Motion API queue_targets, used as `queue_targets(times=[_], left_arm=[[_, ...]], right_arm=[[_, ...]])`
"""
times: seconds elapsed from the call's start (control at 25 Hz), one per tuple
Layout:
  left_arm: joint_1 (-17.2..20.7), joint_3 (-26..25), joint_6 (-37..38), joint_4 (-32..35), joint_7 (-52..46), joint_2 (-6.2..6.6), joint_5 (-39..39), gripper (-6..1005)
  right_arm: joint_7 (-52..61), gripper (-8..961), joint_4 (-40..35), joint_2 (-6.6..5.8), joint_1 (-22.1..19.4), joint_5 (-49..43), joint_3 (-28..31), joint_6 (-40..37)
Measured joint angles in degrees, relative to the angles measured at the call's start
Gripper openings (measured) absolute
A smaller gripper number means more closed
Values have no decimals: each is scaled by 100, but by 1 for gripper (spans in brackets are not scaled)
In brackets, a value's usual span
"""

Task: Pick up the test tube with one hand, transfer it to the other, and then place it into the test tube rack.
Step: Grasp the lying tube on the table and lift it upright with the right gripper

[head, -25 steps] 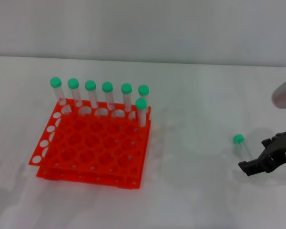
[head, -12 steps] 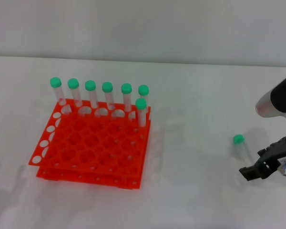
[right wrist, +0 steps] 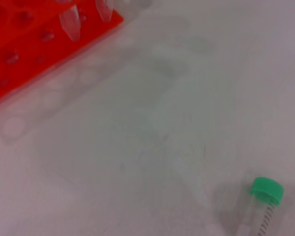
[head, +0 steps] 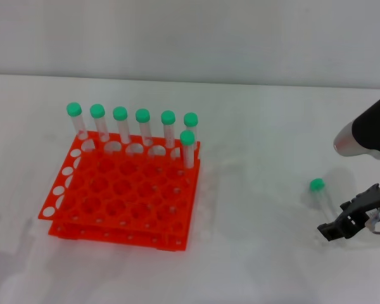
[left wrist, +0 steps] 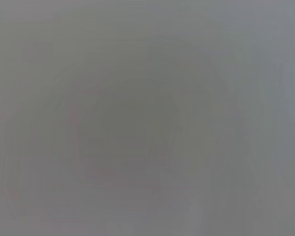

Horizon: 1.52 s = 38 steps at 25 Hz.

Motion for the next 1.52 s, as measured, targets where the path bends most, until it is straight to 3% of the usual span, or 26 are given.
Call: queue_targets(times=[0.24, 0.48, 1.04, 1.24, 1.52], left_arm=[[1, 0, 1, 6, -17, 0, 0, 619], [1, 0, 1, 1, -19, 0, 0, 618], [-19, 0, -28, 0, -19, -1, 0, 615], [-39, 0, -46, -1, -25, -2, 0, 615], [-46, 31, -36, 12, -212, -2, 46, 613]], right_arm=[[1, 642, 257, 3, 138, -64, -3, -61], [3, 439, 507, 0, 283, -101, 19, -82], [91, 434, 787, -5, 499, -365, -9, -23], [85, 288, 875, 0, 579, -398, -8, -4], [-22, 201, 641, -18, 491, -442, 52, -67]])
